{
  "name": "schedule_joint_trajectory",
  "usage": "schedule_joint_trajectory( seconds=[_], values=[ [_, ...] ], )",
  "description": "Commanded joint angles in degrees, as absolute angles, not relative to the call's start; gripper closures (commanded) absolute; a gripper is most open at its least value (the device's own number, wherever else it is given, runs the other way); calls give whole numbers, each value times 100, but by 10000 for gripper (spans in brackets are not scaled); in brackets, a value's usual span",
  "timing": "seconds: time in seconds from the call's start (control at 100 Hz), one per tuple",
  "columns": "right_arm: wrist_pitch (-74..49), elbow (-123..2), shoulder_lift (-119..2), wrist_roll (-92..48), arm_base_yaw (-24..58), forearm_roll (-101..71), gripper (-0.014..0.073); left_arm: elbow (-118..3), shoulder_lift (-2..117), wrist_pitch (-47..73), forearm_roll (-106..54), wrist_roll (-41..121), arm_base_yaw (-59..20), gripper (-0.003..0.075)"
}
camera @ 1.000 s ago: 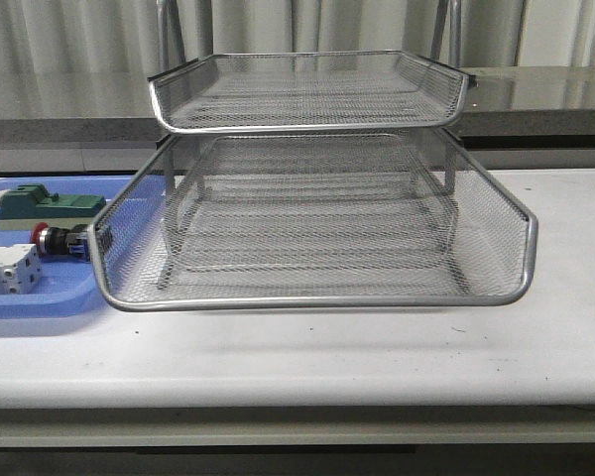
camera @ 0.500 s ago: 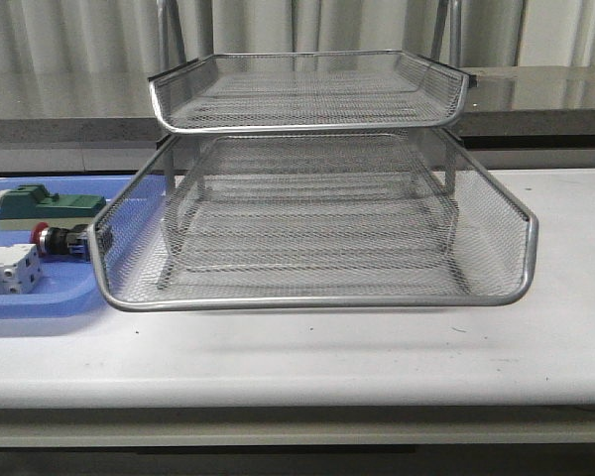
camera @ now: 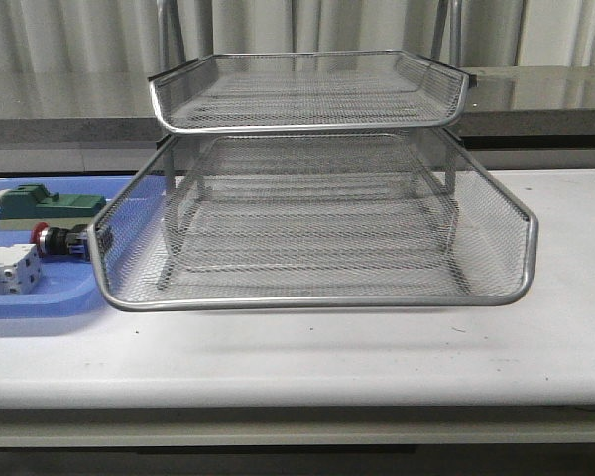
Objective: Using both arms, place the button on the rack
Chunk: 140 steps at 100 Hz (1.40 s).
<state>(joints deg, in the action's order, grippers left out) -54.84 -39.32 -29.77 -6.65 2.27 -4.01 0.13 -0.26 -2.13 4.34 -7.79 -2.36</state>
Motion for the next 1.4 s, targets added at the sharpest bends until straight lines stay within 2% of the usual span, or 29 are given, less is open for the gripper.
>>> schedule_joint_trajectory(
  seconds=[0.0,0.31,0.58,0.78,0.97,1.25,1.39],
  values=[
    [-5180,-4123,-2989,-665,179,-380,664,258,-184,-643,383,-822,-236,740],
    [-5180,-4123,-2989,-665,179,-380,664,258,-184,-643,383,-822,-236,740],
    [-5180,-4123,-2989,-665,179,-380,664,188,-184,-1260,329,-822,-236,740],
    [-5180,-4123,-2989,-665,179,-380,664,-583,99,-244,316,-822,-236,740],
    [-5180,-4123,-2989,-665,179,-380,664,-1885,1211,679,254,-822,-236,740],
    [-5180,-4123,-2989,-665,179,-380,664,-3948,3771,2394,364,-822,-236,740],
    [-5180,-4123,-2989,-665,179,-380,664,-4869,5046,2880,364,-674,-236,740]
  ],
)
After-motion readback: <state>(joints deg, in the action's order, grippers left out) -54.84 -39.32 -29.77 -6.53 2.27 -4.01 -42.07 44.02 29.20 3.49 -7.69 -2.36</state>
